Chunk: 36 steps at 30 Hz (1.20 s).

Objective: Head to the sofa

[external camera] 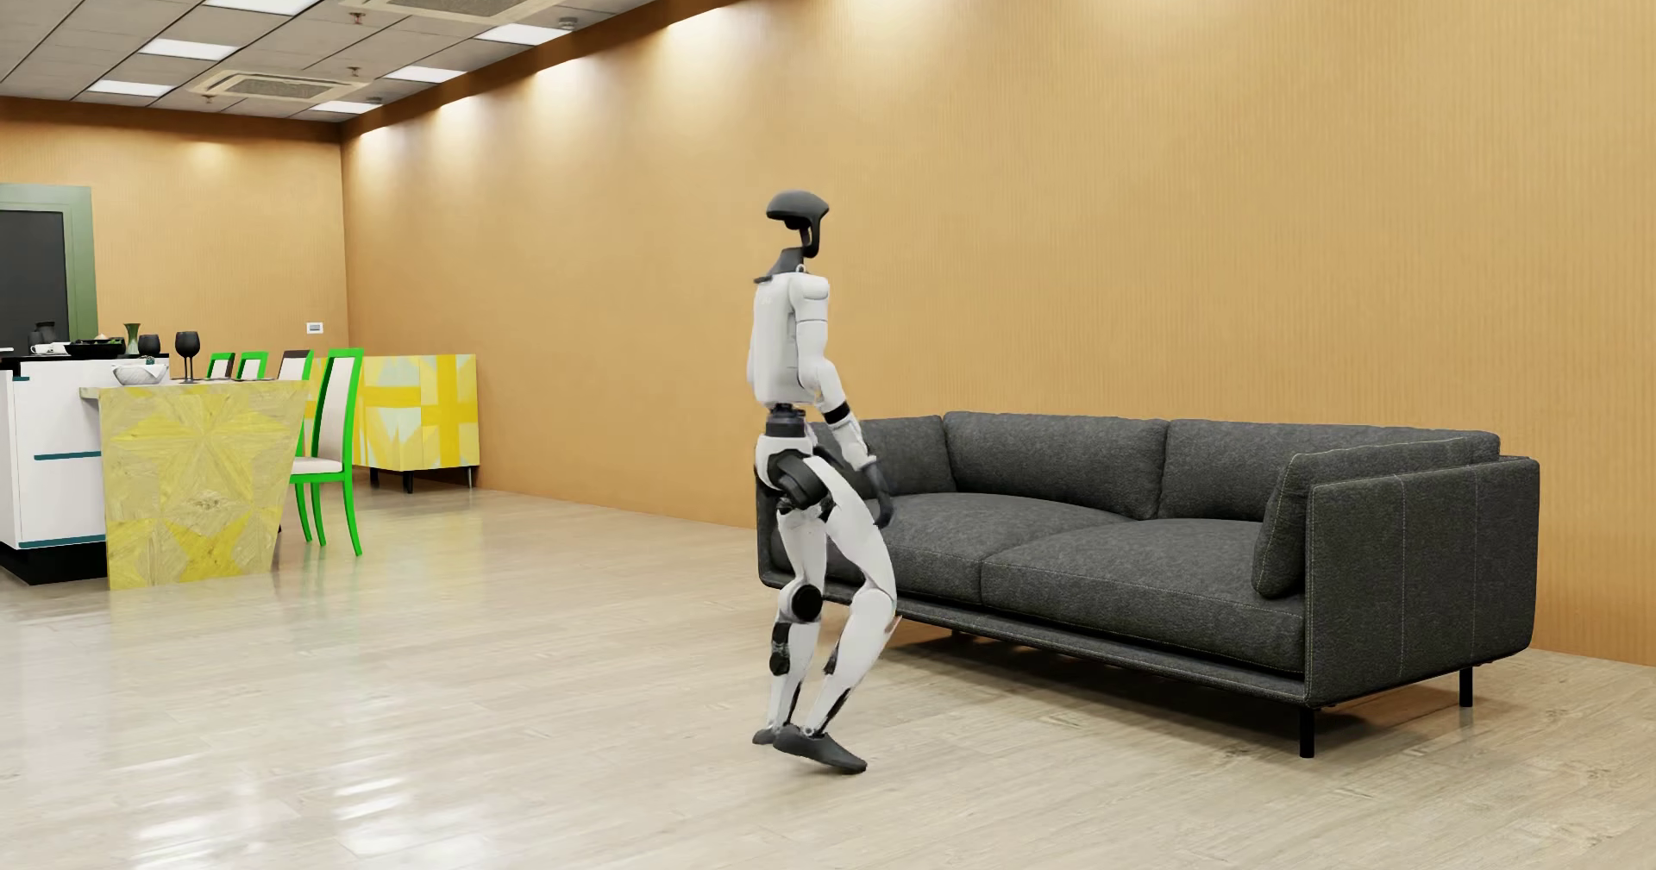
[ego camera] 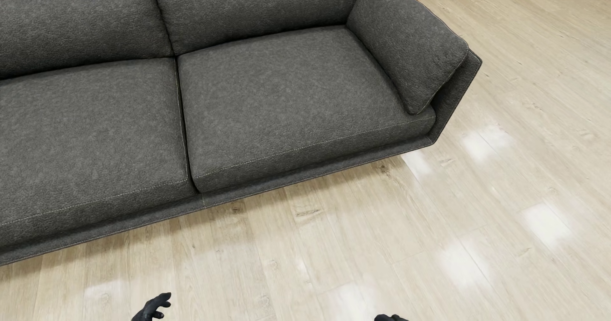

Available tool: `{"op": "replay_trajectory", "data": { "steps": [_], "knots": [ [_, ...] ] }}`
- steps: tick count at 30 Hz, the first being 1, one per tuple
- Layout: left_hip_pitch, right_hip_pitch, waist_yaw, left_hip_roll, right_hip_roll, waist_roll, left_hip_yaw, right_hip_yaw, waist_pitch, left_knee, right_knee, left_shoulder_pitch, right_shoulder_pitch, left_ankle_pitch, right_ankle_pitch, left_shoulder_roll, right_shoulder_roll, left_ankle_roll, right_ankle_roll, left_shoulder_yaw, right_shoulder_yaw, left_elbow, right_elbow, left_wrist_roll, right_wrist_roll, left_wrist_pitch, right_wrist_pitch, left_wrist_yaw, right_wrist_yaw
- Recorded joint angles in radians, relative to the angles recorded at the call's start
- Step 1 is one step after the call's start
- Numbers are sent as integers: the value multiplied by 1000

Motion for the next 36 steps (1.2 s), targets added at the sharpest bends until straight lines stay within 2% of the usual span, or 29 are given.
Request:
{"op": "replay_trajectory", "data": {
  "steps": [1,3,4,5,6,8,11,12,14,15,16,17,19,21,22,24,26,28,31,34,35,36],
  "knots": [
    [11,-5,-6,-14,30,-12,-11,9,-5,-25,-30,-13,40,5,-7,0,-12,-5,6,12,-25,-24,8,-23,31,-28,8,20,-3],
    [15,15,-18,-38,108,-32,-45,60,-17,-53,-186,-41,130,8,-4,-4,-32,-17,46,-7,-73,-50,-11,-36,94,-66,12,35,50],
    [17,53,-23,-45,138,-39,-66,69,-24,-76,-317,-51,183,16,36,-4,-43,-23,-16,-17,-94,-56,-30,-35,120,-76,-1,30,84],
    [12,99,-24,-53,121,-46,-89,12,-29,-82,-399,-60,231,19,2,-10,-46,-30,-72,-29,-116,-52,-44,-30,140,-77,-4,21,97],
    [10,141,-26,-60,108,-51,-112,-37,-35,-86,-461,-67,263,22,-25,-15,-35,-37,-93,-45,-125,-39,-46,-22,146,-72,4,13,95],
    [8,197,-29,-55,113,-49,-152,-89,-41,-94,-550,-57,274,29,-10,-32,-9,-52,-98,-43,-86,-5,-6,-19,113,-46,32,9,109],
    [-18,203,-23,-8,153,-29,-171,-113,-40,-44,-568,5,204,-15,-14,-77,6,-77,-106,6,-2,52,21,-20,48,-5,36,-9,222],
    [-45,203,-21,19,173,-21,-182,-122,-36,13,-564,23,174,-40,-23,-77,18,-87,-116,9,0,77,4,-7,42,1,32,-26,218],
    [-141,206,-23,73,204,-3,-222,-143,-25,209,-538,47,130,-44,-49,-68,38,-114,-133,7,-28,128,-42,34,42,31,4,-51,122],
    [-194,210,-24,87,211,7,-258,-159,-20,308,-525,50,112,-15,-60,-70,49,-143,-137,18,-40,151,-65,39,40,43,-5,-39,70],
    [-234,216,-26,93,215,17,-299,-174,-17,384,-516,58,90,7,-69,-66,57,-199,-139,31,-44,169,-82,38,40,58,-20,-36,34],
    [-258,223,-27,99,219,26,-330,-184,-17,418,-515,61,63,-7,-70,-67,56,-224,-141,45,-34,180,-95,33,31,69,-37,-37,21],
    [-233,247,-25,130,227,43,-320,-185,-22,329,-546,68,-1,-43,-59,-77,39,-169,-141,72,-1,180,-106,3,21,67,-67,-48,40],
    [-143,278,-18,142,231,54,-263,-171,-33,99,-599,78,-68,29,-37,-78,15,-163,-139,53,44,168,-99,20,3,56,-75,-60,76],
    [-107,285,-16,138,232,60,-244,-163,-39,43,-606,78,-96,20,-34,-77,6,-126,-136,39,59,164,-98,31,-1,54,-76,-62,87],
    [-51,302,-15,117,220,66,-225,-160,-47,-52,-624,60,-110,51,-26,-78,-6,-120,-130,7,42,166,-111,50,9,55,-62,-71,58],
    [-25,316,-18,94,200,63,-224,-170,-52,-104,-637,33,-75,79,-21,-71,7,-127,-124,-30,-21,168,-136,71,47,55,-58,-83,7],
    [-13,327,-21,76,183,61,-226,-179,-54,-126,-649,14,-30,84,-17,-63,18,-125,-117,-63,-43,148,-149,80,71,32,-64,-85,-10],
    [-27,332,-23,67,174,62,-240,-189,-56,-98,-648,-2,29,68,-17,-76,28,-111,-110,-68,14,119,-100,52,61,22,-56,-54,38],
    [-42,325,-24,67,172,64,-241,-185,-54,-68,-642,3,67,51,-17,-67,40,-102,-104,-92,105,110,-8,46,30,11,-28,-67,125],
    [-48,321,-24,69,173,65,-238,-181,-53,-58,-640,8,82,44,-17,-65,53,-98,-101,-91,99,108,16,44,56,12,-16,-72,139],
    [-54,316,-25,72,174,65,-233,-174,-52,-45,-638,7,99,37,-15,-66,77,-95,-98,-89,42,111,20,45,126,18,13,-75,118]
  ]
}}
